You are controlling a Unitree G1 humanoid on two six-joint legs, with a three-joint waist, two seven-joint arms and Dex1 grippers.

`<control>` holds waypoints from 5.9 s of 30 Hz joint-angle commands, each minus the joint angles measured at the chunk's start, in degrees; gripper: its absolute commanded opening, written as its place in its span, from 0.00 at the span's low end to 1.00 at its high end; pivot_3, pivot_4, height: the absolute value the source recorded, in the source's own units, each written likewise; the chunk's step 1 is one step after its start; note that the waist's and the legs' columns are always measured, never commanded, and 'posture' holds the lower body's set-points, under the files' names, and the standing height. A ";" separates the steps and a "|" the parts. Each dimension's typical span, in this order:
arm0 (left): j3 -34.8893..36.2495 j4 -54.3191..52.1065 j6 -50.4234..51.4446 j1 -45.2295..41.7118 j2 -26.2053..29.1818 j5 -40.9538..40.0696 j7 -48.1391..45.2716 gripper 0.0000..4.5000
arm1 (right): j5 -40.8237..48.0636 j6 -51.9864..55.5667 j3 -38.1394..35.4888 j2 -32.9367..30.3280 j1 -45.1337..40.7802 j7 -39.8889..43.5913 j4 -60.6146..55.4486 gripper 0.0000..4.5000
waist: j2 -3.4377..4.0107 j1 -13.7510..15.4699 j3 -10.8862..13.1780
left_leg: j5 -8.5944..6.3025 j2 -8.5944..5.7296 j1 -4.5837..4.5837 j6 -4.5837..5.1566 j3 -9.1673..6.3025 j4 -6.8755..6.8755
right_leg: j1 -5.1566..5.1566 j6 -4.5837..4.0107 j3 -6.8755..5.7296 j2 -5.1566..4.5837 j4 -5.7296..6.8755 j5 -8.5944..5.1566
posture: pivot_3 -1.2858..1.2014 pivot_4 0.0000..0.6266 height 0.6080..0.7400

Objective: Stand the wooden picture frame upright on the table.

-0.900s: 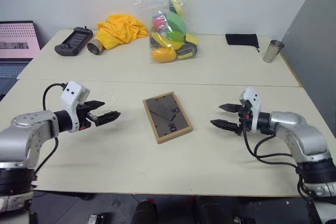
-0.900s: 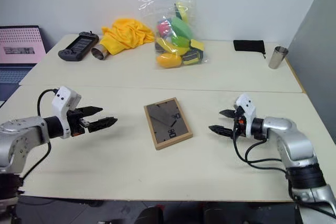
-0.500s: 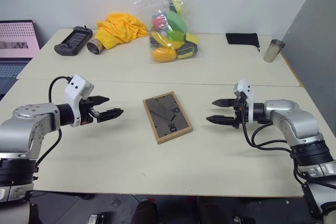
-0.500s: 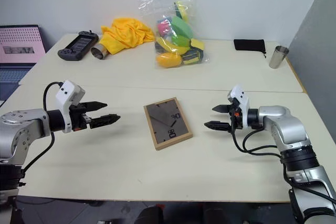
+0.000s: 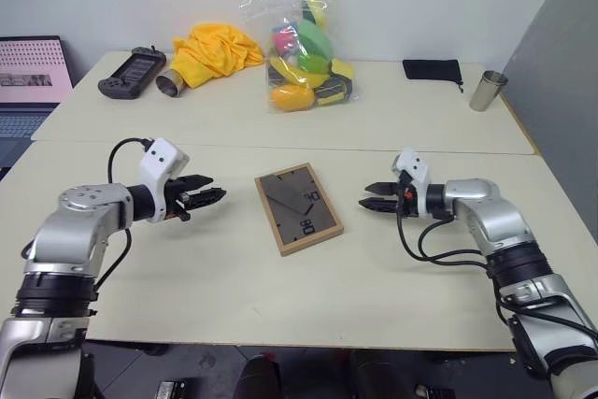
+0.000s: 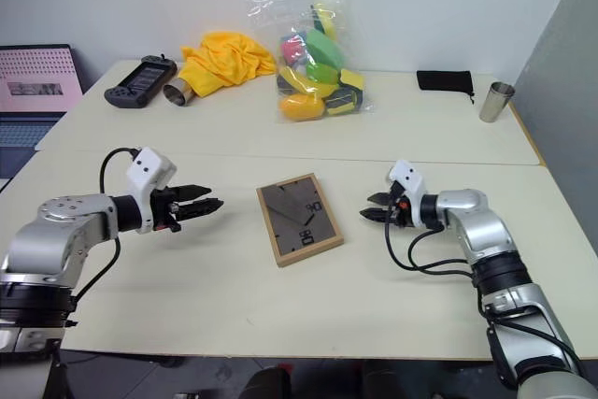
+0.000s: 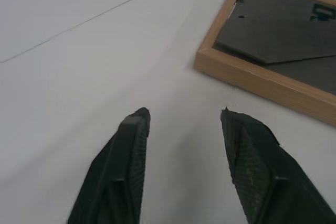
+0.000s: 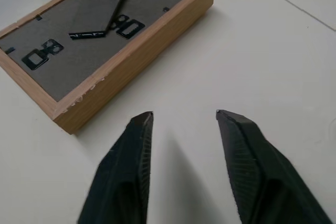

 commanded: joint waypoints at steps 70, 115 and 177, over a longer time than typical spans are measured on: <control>-0.57 5.08 41.84 -4.77 7.80 -15.82 -24.02 0.61 | -1.48 7.79 5.59 2.77 8.43 -4.64 -18.55 0.00 | -0.02 -1.18 -0.01 | -0.01 0.03 -0.06 0.01 -0.28 0.17 | 0.08 0.01 -0.19 0.12 0.10 -0.02 | 0.52 0.24 1.00; -0.77 11.79 40.16 -10.73 -8.85 -17.55 -19.35 0.31 | -8.12 1.51 7.21 8.90 5.90 -8.78 -10.89 0.00 | 0.45 0.83 -0.41 | 0.00 -0.04 -0.10 0.00 -0.38 0.31 | 0.16 0.00 -0.15 0.09 0.09 -0.01 | 0.52 0.24 1.00; 21.67 -3.08 59.76 2.06 -13.54 -75.18 32.90 0.30 | -30.34 -66.62 4.93 -1.39 4.68 -29.33 -1.21 0.99 | 0.32 -1.48 -0.23 | 0.01 0.02 -0.01 -0.02 -0.52 0.02 | 0.12 0.00 0.08 0.29 0.04 -0.02 | 0.52 0.24 1.00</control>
